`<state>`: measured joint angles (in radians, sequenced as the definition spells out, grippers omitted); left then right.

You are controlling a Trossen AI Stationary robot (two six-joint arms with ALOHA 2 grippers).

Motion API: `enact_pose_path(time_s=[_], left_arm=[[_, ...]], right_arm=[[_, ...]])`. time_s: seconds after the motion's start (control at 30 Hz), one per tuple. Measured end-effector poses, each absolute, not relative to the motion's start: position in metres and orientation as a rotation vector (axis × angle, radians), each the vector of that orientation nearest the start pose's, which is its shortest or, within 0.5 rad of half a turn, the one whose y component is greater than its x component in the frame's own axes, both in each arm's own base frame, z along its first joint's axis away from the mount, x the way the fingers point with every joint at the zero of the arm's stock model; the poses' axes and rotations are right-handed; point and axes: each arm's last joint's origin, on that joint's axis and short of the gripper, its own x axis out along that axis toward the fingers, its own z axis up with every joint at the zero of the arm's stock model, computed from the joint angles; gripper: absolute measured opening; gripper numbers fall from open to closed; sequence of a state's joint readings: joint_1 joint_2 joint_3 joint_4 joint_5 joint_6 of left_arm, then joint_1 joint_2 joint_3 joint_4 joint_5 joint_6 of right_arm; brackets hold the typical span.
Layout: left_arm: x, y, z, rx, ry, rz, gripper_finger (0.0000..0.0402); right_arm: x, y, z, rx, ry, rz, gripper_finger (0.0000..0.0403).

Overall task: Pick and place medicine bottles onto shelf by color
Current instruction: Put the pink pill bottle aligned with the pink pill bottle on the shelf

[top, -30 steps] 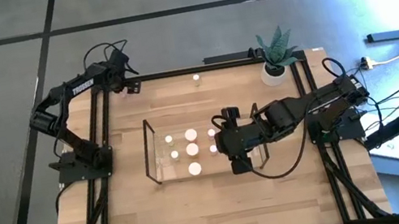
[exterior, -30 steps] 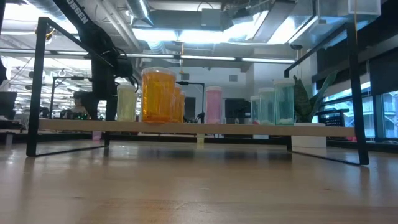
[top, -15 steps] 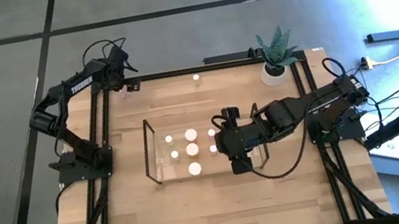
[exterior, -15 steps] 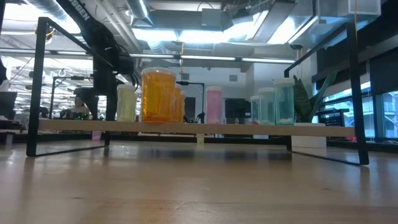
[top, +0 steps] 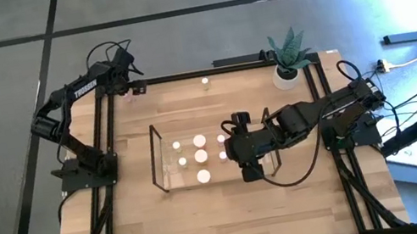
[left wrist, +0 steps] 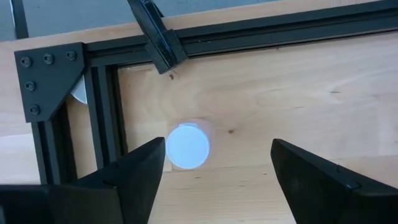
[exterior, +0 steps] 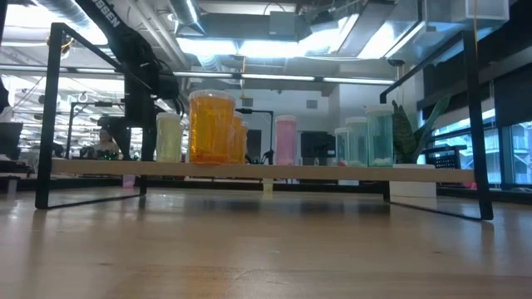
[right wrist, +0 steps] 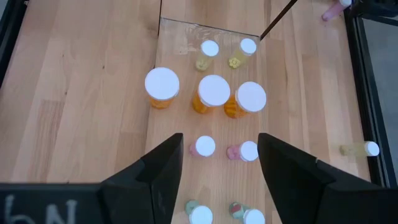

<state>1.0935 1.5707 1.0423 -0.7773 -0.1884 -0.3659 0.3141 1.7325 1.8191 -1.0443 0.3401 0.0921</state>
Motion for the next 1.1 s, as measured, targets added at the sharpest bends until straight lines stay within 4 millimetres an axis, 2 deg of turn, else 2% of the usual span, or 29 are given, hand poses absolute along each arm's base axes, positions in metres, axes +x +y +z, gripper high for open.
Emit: enact_pose_path(time_s=[0.17, 0.37, 0.93, 1.1], left_arm=[[0.127, 0.257, 0.202, -0.903, 1.04, 1.343, 0.0285], [0.126, 0.256, 0.192, -0.868, 1.039, 1.324, 0.0285], [0.127, 0.256, 0.192, -0.86, 1.039, 1.322, 0.0285], [0.128, 0.259, 0.202, -0.833, 1.05, 1.315, 0.0285]], right_arm=[[0.342, 0.101, 0.367, -0.224, 0.903, -0.065, 0.0209], [0.342, 0.101, 0.367, -0.243, 0.904, -0.055, 0.0209], [0.342, 0.1, 0.367, -0.266, 0.903, -0.044, 0.0209], [0.343, 0.099, 0.368, -0.263, 0.899, -0.048, 0.0209]])
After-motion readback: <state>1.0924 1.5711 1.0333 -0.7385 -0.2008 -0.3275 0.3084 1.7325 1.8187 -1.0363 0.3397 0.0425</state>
